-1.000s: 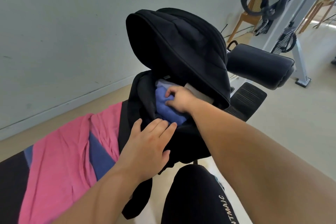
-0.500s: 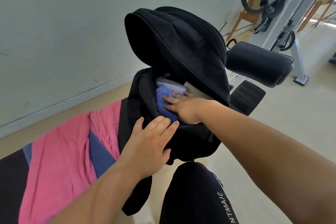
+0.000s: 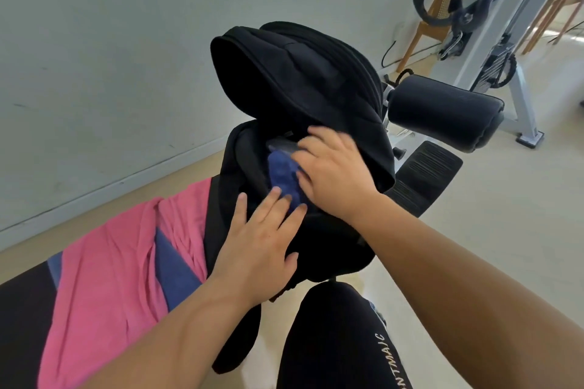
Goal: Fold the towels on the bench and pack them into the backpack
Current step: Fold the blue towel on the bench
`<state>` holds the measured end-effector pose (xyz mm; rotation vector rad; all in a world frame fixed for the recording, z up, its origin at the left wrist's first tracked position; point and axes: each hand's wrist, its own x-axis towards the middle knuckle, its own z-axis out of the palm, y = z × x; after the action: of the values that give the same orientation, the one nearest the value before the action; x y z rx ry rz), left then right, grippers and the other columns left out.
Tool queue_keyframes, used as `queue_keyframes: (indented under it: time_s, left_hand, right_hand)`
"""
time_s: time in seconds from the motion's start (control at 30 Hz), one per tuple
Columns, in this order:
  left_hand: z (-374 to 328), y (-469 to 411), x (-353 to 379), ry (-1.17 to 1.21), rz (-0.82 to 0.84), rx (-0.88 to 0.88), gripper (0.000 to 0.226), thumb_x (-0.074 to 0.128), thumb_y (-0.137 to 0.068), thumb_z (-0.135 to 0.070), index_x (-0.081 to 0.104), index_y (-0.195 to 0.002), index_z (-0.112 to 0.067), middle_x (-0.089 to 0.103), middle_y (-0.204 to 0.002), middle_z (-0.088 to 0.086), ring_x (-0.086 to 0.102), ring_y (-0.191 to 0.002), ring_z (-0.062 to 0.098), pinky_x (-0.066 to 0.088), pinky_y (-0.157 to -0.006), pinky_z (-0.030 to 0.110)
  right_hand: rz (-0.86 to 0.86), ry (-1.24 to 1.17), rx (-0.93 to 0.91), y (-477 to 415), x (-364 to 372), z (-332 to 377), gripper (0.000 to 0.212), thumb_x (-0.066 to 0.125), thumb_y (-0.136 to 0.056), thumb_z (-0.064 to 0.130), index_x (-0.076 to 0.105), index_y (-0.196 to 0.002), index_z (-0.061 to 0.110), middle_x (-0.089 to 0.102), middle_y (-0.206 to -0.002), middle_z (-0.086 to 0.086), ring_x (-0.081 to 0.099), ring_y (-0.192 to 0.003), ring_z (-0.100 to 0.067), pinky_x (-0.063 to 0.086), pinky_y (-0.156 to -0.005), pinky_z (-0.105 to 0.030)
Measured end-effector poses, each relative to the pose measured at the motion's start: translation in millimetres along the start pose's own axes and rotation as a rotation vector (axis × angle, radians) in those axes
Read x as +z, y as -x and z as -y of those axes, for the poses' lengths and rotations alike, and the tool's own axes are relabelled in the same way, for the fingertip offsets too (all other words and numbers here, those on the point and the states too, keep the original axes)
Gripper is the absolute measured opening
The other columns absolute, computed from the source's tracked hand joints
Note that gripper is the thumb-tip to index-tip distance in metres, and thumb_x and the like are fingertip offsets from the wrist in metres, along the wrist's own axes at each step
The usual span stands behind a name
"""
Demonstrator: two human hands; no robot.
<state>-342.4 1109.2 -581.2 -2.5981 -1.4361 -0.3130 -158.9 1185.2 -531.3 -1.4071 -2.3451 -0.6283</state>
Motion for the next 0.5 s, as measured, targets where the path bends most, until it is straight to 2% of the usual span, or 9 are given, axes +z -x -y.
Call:
queue_keyframes:
  time_s: [0.03, 0.1, 0.17, 0.2, 0.23, 0.3, 0.4, 0.43, 0.5]
  left_hand:
    - [-4, -2, 0, 0.004, -0.015, -0.051, 0.074, 0.067, -0.078, -0.045, 0.044, -0.147, -0.029, 0.031, -0.160, 0.010, 0.015, -0.152, 0.033, 0.014, -0.117, 0.066]
    - [-11, -6, -1, 0.067, -0.042, -0.218, 0.071, 0.072, -0.075, -0.047, 0.048, -0.141, -0.037, 0.004, -0.165, 0.017, 0.007, -0.150, 0.045, 0.009, -0.115, 0.068]
    - [-17, -9, 0, 0.220, -0.006, -0.398, 0.071, 0.071, -0.078, -0.050, 0.041, -0.141, -0.043, -0.018, -0.163, 0.020, 0.014, -0.147, 0.049, 0.018, -0.116, 0.066]
    - [-20, -11, 0, 0.325, 0.040, -0.466, 0.071, 0.070, -0.080, -0.051, 0.037, -0.142, -0.045, -0.022, -0.161, 0.020, 0.026, -0.143, 0.048, 0.027, -0.115, 0.061]
    - [-22, -13, 0, 0.436, 0.085, -0.514, 0.071, 0.070, -0.081, -0.052, 0.034, -0.142, -0.046, -0.021, -0.161, 0.021, 0.040, -0.136, 0.045, 0.039, -0.111, 0.053]
    - [-24, -19, -2, 0.619, 0.158, -0.571, 0.071, 0.071, -0.080, -0.052, 0.031, -0.139, -0.047, -0.011, -0.162, 0.023, 0.059, -0.117, 0.038, 0.049, -0.093, 0.035]
    - [-27, -30, -1, 0.791, 0.169, -0.580, 0.066, 0.076, -0.077, -0.043, 0.033, -0.127, -0.046, 0.009, -0.160, 0.021, 0.060, -0.109, 0.031, 0.045, -0.082, 0.025]
    - [-27, -33, 1, 0.836, 0.134, -0.557, 0.061, 0.076, -0.077, -0.036, 0.034, -0.119, -0.045, 0.014, -0.158, 0.019, 0.058, -0.107, 0.027, 0.046, -0.080, 0.022]
    - [-25, -38, 7, 0.884, 0.064, -0.493, 0.054, 0.074, -0.075, -0.022, 0.035, -0.106, -0.045, 0.022, -0.153, 0.016, 0.053, -0.106, 0.016, 0.045, -0.080, 0.015]
  right_hand:
    - [-0.190, 0.034, 0.037, 7, -8, -3, 0.020, 0.060, -0.088, 0.028, 0.071, -0.102, 0.020, 0.063, -0.127, 0.000, 0.043, -0.136, -0.028, 0.029, -0.108, -0.043]
    - [-0.374, 0.123, 0.141, 15, -19, -10, 0.021, 0.061, -0.085, 0.025, 0.070, -0.104, 0.025, 0.058, -0.138, 0.001, 0.037, -0.141, -0.031, 0.026, -0.113, -0.052]
    - [-0.335, 0.190, 0.234, 16, -24, -22, 0.034, 0.060, -0.084, 0.027, 0.067, -0.118, 0.031, 0.045, -0.152, 0.001, 0.021, -0.148, -0.040, 0.016, -0.115, -0.066]
    - [-0.254, 0.179, 0.278, 14, -23, -29, 0.042, 0.060, -0.084, 0.031, 0.063, -0.126, 0.032, 0.035, -0.159, 0.000, 0.012, -0.149, -0.046, 0.010, -0.114, -0.073]
    - [-0.149, 0.142, 0.314, 11, -21, -36, 0.050, 0.060, -0.085, 0.034, 0.057, -0.134, 0.032, 0.023, -0.164, 0.000, 0.003, -0.148, -0.052, 0.008, -0.111, -0.076]
    - [0.015, 0.040, 0.362, 4, -14, -45, 0.062, 0.063, -0.087, 0.038, 0.046, -0.146, 0.028, 0.010, -0.167, -0.002, -0.006, -0.146, -0.056, 0.019, -0.110, -0.076]
    - [-0.009, 0.012, 0.316, -6, -6, -46, 0.068, 0.072, -0.085, 0.024, 0.047, -0.145, 0.006, 0.026, -0.161, -0.016, -0.005, -0.142, -0.038, 0.029, -0.114, -0.064]
    - [-0.032, 0.054, 0.292, -9, -5, -47, 0.067, 0.073, -0.083, 0.018, 0.049, -0.142, -0.001, 0.033, -0.157, -0.020, -0.004, -0.136, -0.031, 0.028, -0.115, -0.061]
    - [0.038, 0.135, 0.279, -17, -3, -52, 0.065, 0.064, -0.089, 0.014, 0.041, -0.146, -0.006, 0.033, -0.157, -0.022, -0.010, -0.131, -0.030, 0.021, -0.119, -0.058]
